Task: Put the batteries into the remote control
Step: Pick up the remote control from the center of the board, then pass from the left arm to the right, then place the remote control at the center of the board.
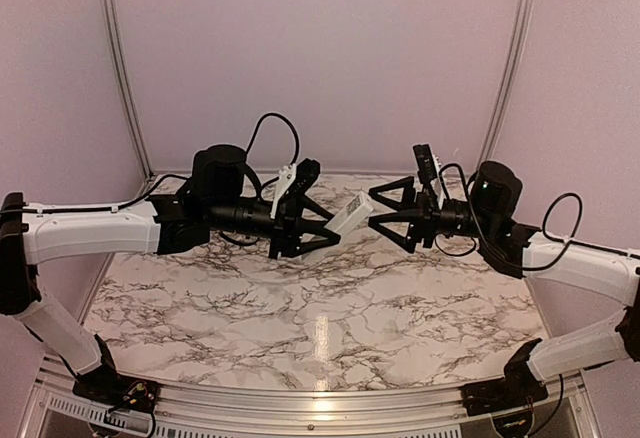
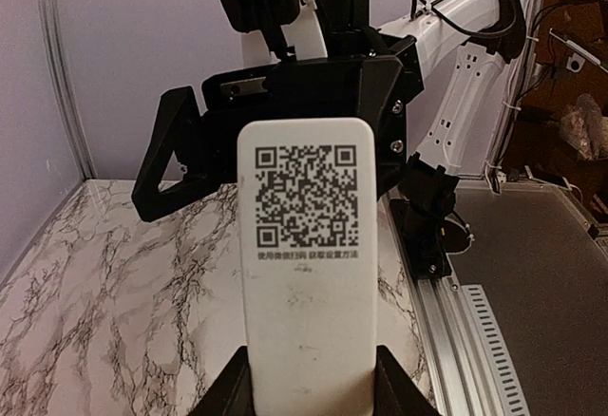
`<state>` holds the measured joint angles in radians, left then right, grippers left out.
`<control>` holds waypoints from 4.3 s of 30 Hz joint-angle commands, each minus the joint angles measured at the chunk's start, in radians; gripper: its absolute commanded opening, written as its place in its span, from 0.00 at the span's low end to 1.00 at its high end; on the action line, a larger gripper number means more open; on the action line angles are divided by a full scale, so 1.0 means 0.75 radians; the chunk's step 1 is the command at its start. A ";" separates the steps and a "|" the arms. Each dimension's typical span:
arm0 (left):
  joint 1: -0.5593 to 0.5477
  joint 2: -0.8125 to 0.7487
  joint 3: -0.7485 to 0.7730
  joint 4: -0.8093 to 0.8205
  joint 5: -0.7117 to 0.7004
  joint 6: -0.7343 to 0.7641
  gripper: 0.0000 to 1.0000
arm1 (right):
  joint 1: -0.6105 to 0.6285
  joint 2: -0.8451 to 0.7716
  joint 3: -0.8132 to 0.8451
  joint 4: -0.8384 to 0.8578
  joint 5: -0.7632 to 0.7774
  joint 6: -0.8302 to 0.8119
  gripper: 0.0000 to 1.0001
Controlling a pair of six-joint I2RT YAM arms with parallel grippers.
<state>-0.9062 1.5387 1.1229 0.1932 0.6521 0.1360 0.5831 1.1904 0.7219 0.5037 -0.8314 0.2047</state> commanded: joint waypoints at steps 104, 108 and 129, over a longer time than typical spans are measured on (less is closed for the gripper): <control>0.451 -0.165 -0.168 -0.573 -1.092 -0.734 0.99 | 0.388 1.479 1.417 -1.785 0.848 -0.366 0.52; 0.462 -0.146 -0.126 -0.598 -1.047 -0.766 0.99 | 0.388 1.431 1.392 -1.727 0.812 -0.371 0.72; 0.604 -0.050 0.283 -0.777 -0.914 -0.672 0.99 | -0.090 0.614 0.665 -0.874 0.499 -0.143 0.99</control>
<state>-0.4820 1.5036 1.3426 -0.3389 -0.0418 -0.4088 0.5934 1.7428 1.3293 -0.3428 -0.4076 0.0132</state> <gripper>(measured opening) 0.989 0.987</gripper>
